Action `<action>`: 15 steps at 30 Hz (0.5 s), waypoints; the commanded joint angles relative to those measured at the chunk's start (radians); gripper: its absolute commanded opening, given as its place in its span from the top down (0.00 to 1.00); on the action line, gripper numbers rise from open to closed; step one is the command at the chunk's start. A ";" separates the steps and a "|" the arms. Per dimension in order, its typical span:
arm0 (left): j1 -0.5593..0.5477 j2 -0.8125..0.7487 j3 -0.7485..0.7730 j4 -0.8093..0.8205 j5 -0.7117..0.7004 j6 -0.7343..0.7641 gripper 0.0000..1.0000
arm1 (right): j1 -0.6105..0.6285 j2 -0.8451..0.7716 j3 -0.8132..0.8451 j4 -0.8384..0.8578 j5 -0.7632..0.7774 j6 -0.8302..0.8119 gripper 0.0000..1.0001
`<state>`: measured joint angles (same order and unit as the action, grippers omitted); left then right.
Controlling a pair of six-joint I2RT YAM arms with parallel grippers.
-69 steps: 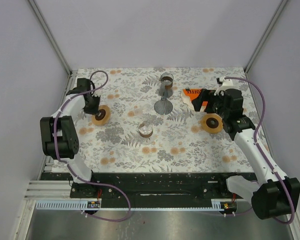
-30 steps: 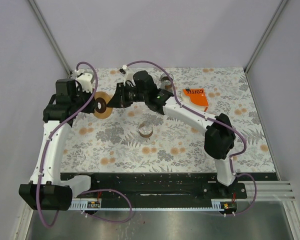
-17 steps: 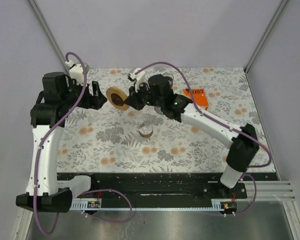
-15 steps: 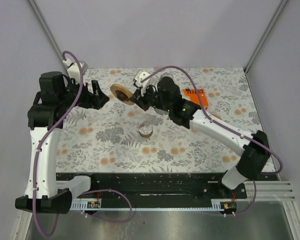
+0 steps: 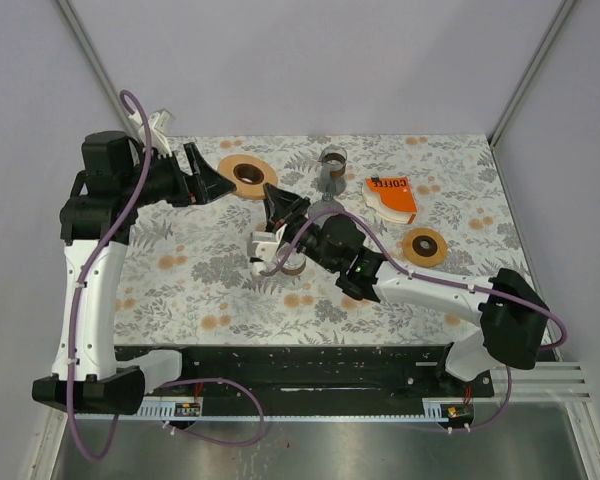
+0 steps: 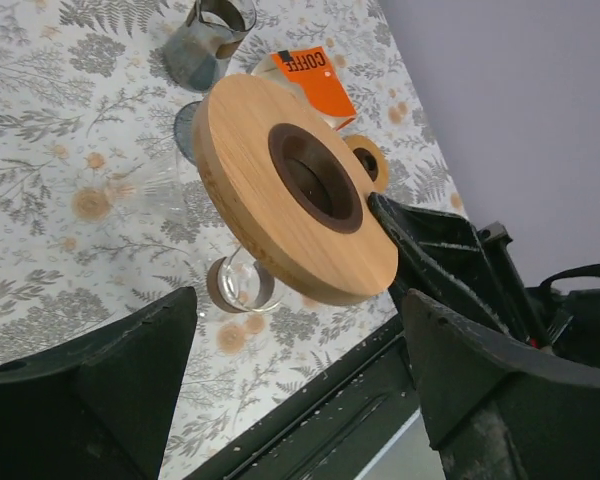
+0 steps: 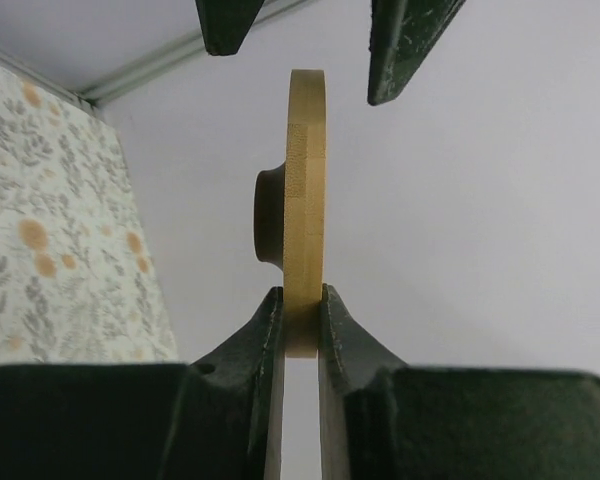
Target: Place the coffee filter in the dripper
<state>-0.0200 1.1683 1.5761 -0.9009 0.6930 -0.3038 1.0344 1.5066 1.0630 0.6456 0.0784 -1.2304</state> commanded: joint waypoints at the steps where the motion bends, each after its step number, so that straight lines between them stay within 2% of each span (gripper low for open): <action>1: 0.000 0.022 -0.031 0.092 0.049 -0.130 0.15 | 0.044 -0.017 -0.014 0.227 0.054 -0.237 1.00; 4: 0.000 0.016 -0.086 0.170 0.103 -0.213 0.21 | 0.087 -0.022 -0.032 0.226 0.046 -0.282 1.00; 6: 0.000 0.016 -0.094 0.181 0.111 -0.221 0.32 | 0.099 -0.017 -0.035 0.230 0.057 -0.290 1.00; 8: 0.000 0.016 -0.097 0.181 0.117 -0.221 0.50 | 0.101 -0.017 -0.035 0.242 0.069 -0.294 1.00; 10: 0.000 0.016 -0.111 0.181 0.125 -0.227 0.78 | 0.101 -0.017 -0.035 0.243 0.075 -0.291 1.00; 12: 0.000 0.011 -0.122 0.188 0.135 -0.232 1.00 | 0.101 -0.017 -0.035 0.226 0.078 -0.279 1.00; 15: 0.002 0.013 -0.140 0.194 0.132 -0.227 1.00 | 0.102 -0.019 -0.025 0.197 0.103 -0.203 1.00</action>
<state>-0.0109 1.1931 1.4670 -0.7700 0.8127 -0.6865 1.1378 1.5204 0.9932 0.7479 0.1482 -1.4982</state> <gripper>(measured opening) 0.136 0.207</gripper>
